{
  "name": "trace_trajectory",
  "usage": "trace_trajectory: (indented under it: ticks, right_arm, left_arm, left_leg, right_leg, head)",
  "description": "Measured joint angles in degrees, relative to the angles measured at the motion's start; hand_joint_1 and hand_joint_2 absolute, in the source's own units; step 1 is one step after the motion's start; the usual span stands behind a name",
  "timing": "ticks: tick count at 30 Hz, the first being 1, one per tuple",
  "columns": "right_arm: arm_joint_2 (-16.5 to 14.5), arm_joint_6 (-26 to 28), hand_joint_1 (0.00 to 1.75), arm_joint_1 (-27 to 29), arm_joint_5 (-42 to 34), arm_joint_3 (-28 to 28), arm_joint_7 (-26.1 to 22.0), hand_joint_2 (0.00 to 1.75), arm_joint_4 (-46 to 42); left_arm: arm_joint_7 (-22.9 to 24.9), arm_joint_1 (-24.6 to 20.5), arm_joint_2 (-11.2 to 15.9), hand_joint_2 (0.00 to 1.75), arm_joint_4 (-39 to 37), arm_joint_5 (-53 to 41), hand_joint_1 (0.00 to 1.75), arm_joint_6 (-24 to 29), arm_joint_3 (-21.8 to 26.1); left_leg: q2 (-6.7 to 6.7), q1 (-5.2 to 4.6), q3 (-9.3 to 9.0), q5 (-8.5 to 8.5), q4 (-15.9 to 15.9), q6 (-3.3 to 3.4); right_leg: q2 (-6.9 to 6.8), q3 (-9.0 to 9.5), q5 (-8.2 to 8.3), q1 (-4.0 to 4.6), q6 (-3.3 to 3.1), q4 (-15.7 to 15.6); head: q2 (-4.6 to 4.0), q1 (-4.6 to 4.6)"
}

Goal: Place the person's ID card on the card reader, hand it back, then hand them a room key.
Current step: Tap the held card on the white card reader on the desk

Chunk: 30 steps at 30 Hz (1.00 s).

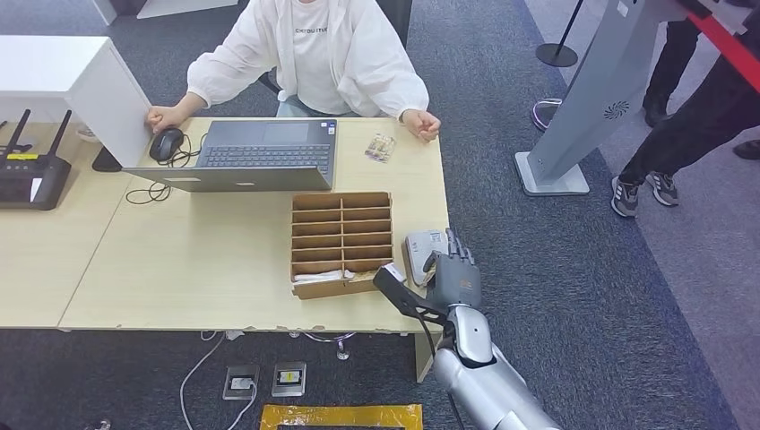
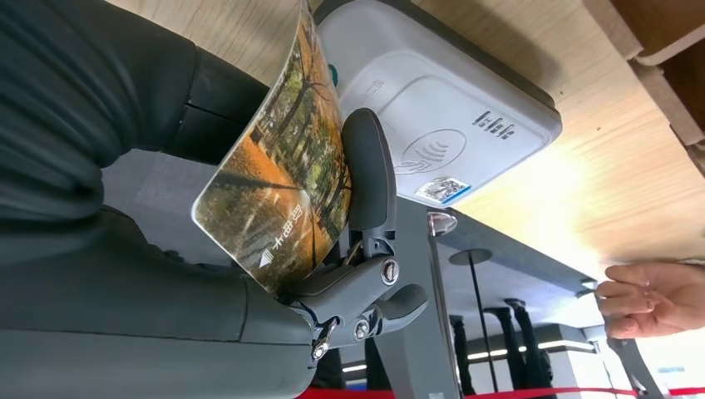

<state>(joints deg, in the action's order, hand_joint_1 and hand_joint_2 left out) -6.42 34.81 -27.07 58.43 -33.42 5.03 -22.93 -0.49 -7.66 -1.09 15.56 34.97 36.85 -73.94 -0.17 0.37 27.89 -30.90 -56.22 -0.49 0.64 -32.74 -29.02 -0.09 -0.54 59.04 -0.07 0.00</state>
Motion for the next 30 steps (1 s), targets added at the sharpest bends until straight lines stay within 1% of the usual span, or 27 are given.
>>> trace_trajectory:
  ticks: [7, 12, 15, 22, 30]
  right_arm:
    - [0.01, 3.03, 1.75, -1.26, -3.39, -1.16, -0.99, 1.75, -0.02]
    - [0.16, 4.87, 1.75, -2.55, -4.05, -1.32, -1.05, 1.75, -0.69]
    - [0.46, 5.04, 1.75, -3.11, -2.96, -1.35, -0.80, 1.75, -1.72]
    - [1.48, 5.18, 1.75, -3.63, 2.60, -0.62, -0.92, 1.75, -6.26]
    - [1.99, 5.18, 1.75, -4.03, 4.44, 2.20, -2.81, 1.75, -11.14]
  left_arm:
    - [-0.01, -0.02, 0.00, 0.00, 0.00, -0.60, 0.00, -0.16, 0.00]
    - [-0.01, -0.03, -0.02, 0.00, 0.00, -1.00, 0.00, 0.00, 0.00]
    - [0.00, -0.03, -0.02, 0.00, 0.00, -1.24, 0.00, 0.01, 0.00]
    - [0.00, -0.03, -0.02, 0.00, 0.00, -2.09, 0.00, -0.16, 0.00]
    - [0.01, -0.14, -0.02, 0.00, 0.02, -2.90, 0.00, -0.60, 0.00]
  left_leg:
    - [-0.01, 0.00, 0.07, 0.00, 0.00, 0.00]
    - [-0.01, 0.00, 0.09, 0.00, 0.00, 0.00]
    - [-0.01, 0.00, 0.09, 0.00, 0.00, 0.00]
    - [-0.01, 0.00, 0.08, 0.00, 0.00, 0.00]
    - [-0.01, 0.00, 0.09, 0.00, 0.00, 0.00]
  right_leg:
    - [-0.05, -0.06, 0.00, 0.00, 0.00, 0.01]
    - [-0.05, -0.07, 0.00, 0.00, 0.00, 0.01]
    - [-0.04, -0.08, 0.00, 0.00, 0.00, 0.00]
    - [-0.02, -0.08, 0.00, 0.00, 0.00, 0.00]
    - [-0.02, -0.09, 0.00, 0.00, 0.00, 0.01]
  head:
    - [0.00, -0.01]
    - [0.01, -0.01]
    - [0.00, -0.01]
    - [0.00, -0.01]
    - [0.00, -0.01]
